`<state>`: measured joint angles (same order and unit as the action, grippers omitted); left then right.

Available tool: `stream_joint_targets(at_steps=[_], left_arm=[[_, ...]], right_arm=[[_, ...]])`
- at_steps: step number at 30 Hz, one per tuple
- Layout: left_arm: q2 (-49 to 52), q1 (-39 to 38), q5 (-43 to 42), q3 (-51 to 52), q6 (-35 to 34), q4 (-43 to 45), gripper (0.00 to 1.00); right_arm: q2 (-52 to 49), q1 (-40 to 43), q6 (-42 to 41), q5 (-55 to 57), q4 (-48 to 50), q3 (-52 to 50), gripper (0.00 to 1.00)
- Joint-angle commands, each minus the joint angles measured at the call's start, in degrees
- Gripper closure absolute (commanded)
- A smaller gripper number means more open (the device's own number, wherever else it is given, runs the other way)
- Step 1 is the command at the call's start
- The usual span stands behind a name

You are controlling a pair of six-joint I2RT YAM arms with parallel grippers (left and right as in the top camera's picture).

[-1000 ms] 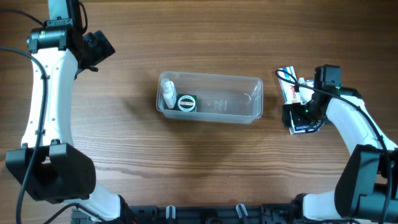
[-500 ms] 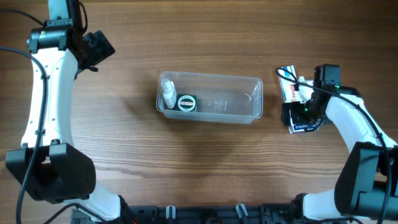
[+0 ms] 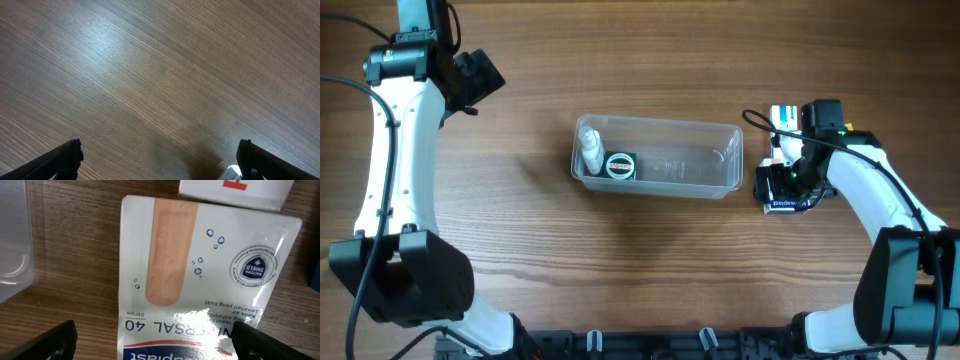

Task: Pack container
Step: 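Lower the right gripper and grasp the white Hansaplast box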

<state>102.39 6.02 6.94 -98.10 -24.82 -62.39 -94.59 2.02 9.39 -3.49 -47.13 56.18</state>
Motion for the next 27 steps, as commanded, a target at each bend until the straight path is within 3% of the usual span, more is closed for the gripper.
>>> stream_joint_targets(at_steps=[1, 13, 27], left_arm=[[-1.22, 0.26, -0.48, -0.55, -1.16, -0.02, 0.00], [-1.22, 0.26, -0.48, -0.55, -1.16, -0.02, 0.00], [-1.22, 0.26, -0.48, -0.55, -1.18, -0.02, 0.00]], right_arm=[[-1.84, -0.28, -0.81, 2.34, 0.44, 0.11, 0.00], [6.69, -0.24, -0.44, 2.54, -1.97, 2.84, 0.00], [1.64, 1.05, -0.50, 6.08, 4.61, 0.00, 0.00]])
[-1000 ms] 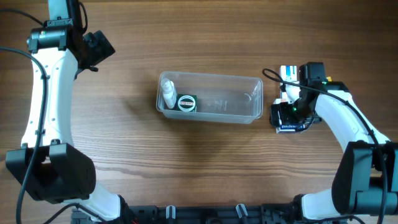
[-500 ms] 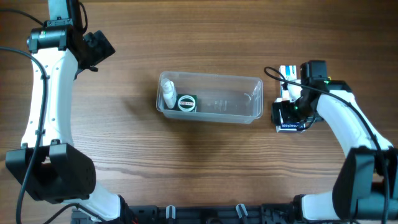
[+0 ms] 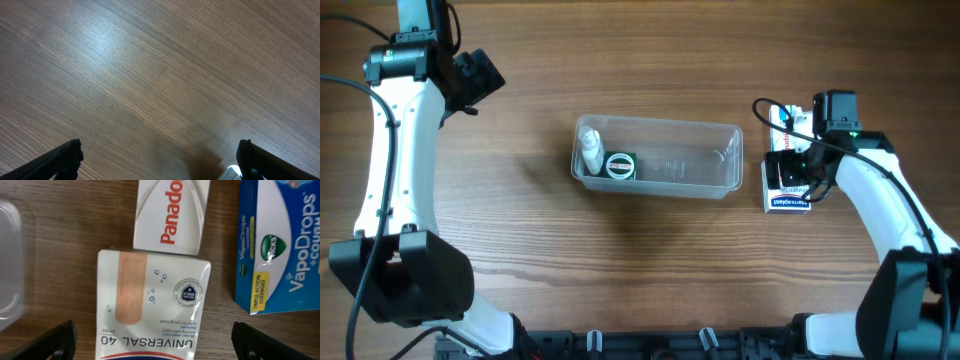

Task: Pack container
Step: 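Lower the right gripper and grasp the white Hansaplast box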

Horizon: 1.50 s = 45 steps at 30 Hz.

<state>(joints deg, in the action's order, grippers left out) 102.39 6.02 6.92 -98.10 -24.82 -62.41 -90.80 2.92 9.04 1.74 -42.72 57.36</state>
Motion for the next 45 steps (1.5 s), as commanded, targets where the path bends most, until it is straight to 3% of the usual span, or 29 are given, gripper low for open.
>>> stream_joint_targets(at_steps=[1, 24, 29, 33, 38, 45], left_arm=[[-1.22, 0.26, -0.46, -0.55, -1.18, 0.00, 0.00], [-1.22, 0.26, -0.46, -0.55, -1.16, 0.00, 0.00], [-1.22, 0.26, -0.46, -0.55, -1.18, 0.00, 0.00], [-1.22, 0.26, -0.46, -0.55, -1.18, 0.00, 0.00], [-1.22, 0.26, -0.46, -0.55, -1.16, 0.00, 0.00], [-1.22, 0.26, -0.46, -0.55, -1.18, 0.00, 0.00]], right_arm=[[-2.60, 0.17, -0.13, 0.83, 0.37, -1.44, 0.00], [-11.67, 0.15, -0.22, -1.75, 4.66, -2.54, 0.00], [-11.61, 0.15, -0.28, -1.79, 2.84, -1.44, 0.07], [-11.61, 0.15, -4.72, -1.75, 2.86, -1.11, 0.00], [-11.61, 0.15, -7.10, -1.75, 2.82, -1.11, 0.00], [-11.61, 0.15, -7.08, -1.31, 2.86, -1.09, 0.25]])
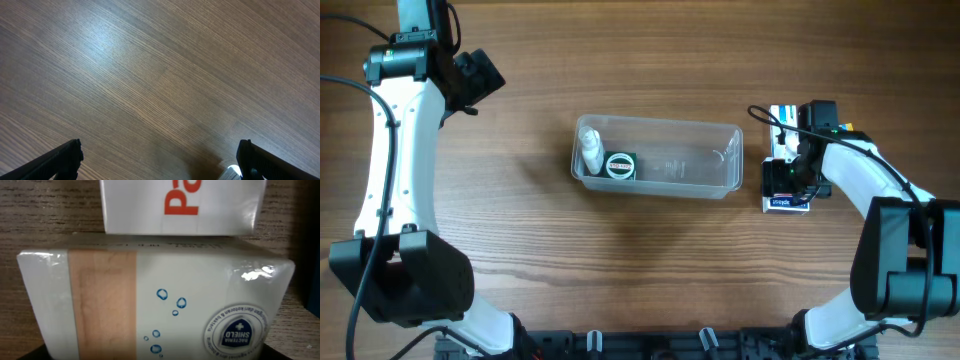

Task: Pack container
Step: 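Lower the right gripper and grasp the white Hansaplast box, then lift the Hansaplast box and carry it left over the container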

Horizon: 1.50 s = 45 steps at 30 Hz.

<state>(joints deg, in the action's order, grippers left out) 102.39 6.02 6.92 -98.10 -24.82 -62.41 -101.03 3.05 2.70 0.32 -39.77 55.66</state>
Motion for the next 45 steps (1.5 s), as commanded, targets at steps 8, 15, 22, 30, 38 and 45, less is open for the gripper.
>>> stream_joint_targets(at_steps=[8, 15, 22, 30, 38, 45], left_arm=[[-1.22, 0.26, -0.46, -0.55, -1.18, 0.00, 0.00], [-1.22, 0.26, -0.46, -0.55, -1.18, 0.00, 0.00], [-1.22, 0.26, -0.46, -0.55, -1.18, 0.00, 0.00], [-1.22, 0.26, -0.46, -0.55, -1.18, 0.00, 0.00], [-1.22, 0.26, -0.46, -0.55, -1.16, 0.00, 0.00], [-1.22, 0.26, -0.46, -0.55, -1.16, 0.00, 0.00]], right_arm=[[-0.92, 0.02, -0.94, 0.09, -3.50, 3.89, 0.28], [4.07, 0.02, -4.37, -1.73, -10.78, 10.40, 0.28], [10.91, 0.02, -9.73, -11.21, -17.16, 15.32, 0.30], [17.29, -5.05, -15.47, -14.60, -18.62, 16.09, 0.34], [17.14, -16.31, -23.08, -14.40, -13.16, 16.13, 0.34], [17.03, -26.82, -30.16, -13.84, -2.25, 16.15, 0.38]])
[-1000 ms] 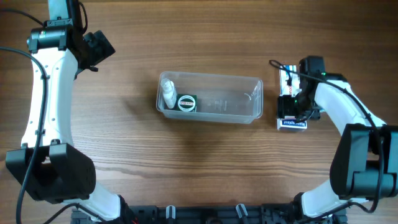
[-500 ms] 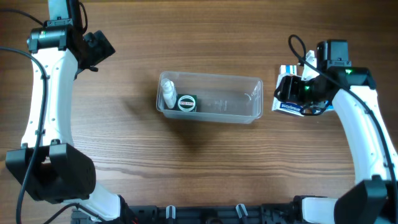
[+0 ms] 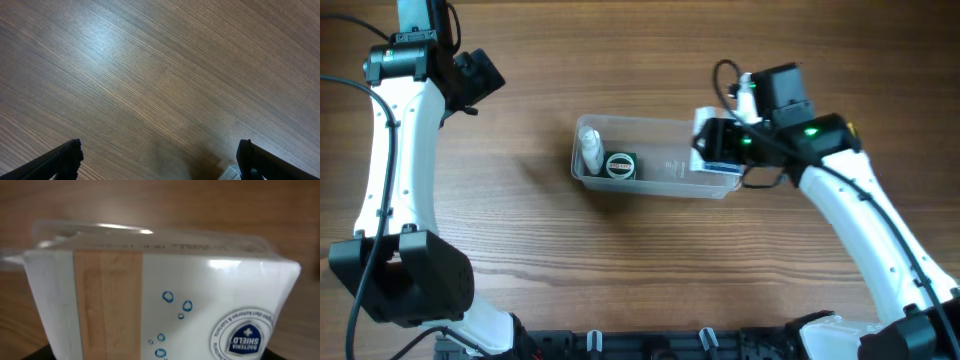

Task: Pack container
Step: 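Lift the Hansaplast box and carry it left over the container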

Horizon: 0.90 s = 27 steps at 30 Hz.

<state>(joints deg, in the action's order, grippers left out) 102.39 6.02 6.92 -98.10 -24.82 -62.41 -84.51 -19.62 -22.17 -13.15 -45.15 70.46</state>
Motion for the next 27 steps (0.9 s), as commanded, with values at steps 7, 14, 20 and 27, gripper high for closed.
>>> stream_joint_targets(at_steps=[7, 14, 20, 27], left_arm=[[-1.22, 0.26, -0.46, -0.55, -1.18, 0.00, 0.00], [-1.22, 0.26, -0.46, -0.55, -1.16, 0.00, 0.00], [-1.22, 0.26, -0.46, -0.55, -1.18, 0.00, 0.00], [-1.22, 0.26, -0.46, -0.55, -1.16, 0.00, 0.00]], right_arm=[[-0.28, -10.58, -8.00, 3.87, 9.70, 1.36, 0.38], [-4.59, -13.40, -7.96, 4.85, 13.03, 1.62, 0.38], [-9.88, -14.78, -6.25, 9.46, 11.91, 6.01, 0.39], [-13.27, -15.85, -6.40, 15.58, 11.45, 7.34, 0.39]])
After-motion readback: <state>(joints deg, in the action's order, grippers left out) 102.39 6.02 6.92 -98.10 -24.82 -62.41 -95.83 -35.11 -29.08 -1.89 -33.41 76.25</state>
